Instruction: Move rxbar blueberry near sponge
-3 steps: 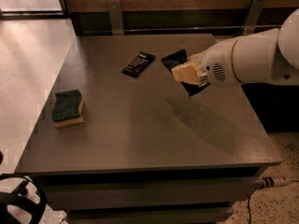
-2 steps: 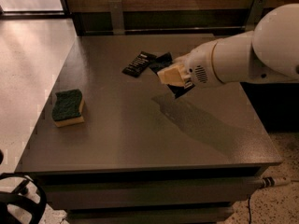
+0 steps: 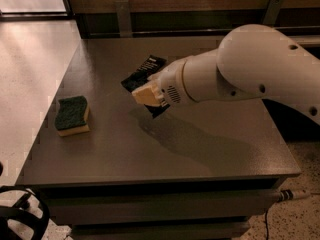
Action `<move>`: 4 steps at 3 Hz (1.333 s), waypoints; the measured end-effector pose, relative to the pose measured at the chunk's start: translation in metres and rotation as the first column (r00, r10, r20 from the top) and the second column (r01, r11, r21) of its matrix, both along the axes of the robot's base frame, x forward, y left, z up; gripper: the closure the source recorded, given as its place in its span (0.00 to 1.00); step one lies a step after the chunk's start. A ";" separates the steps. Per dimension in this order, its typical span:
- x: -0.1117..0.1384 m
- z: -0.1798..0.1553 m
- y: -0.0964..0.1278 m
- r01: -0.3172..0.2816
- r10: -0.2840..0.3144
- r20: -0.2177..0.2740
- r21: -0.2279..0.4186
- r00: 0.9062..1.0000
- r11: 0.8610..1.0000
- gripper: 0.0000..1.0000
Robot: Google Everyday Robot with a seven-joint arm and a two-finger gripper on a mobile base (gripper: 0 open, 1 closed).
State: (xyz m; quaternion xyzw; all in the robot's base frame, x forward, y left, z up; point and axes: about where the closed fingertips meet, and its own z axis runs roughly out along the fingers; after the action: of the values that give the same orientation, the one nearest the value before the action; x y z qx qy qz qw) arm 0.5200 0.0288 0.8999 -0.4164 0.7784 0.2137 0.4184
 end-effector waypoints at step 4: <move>-0.041 -0.004 0.068 -0.100 0.100 -0.001 -0.016 0.995 0.995 0.58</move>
Offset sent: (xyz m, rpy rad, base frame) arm -0.0570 0.0958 -0.0133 -0.0174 0.0196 0.1386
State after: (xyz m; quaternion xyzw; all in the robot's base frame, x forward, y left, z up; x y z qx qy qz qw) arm 0.4795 0.0968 0.8964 -0.4582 0.7583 0.2283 0.4037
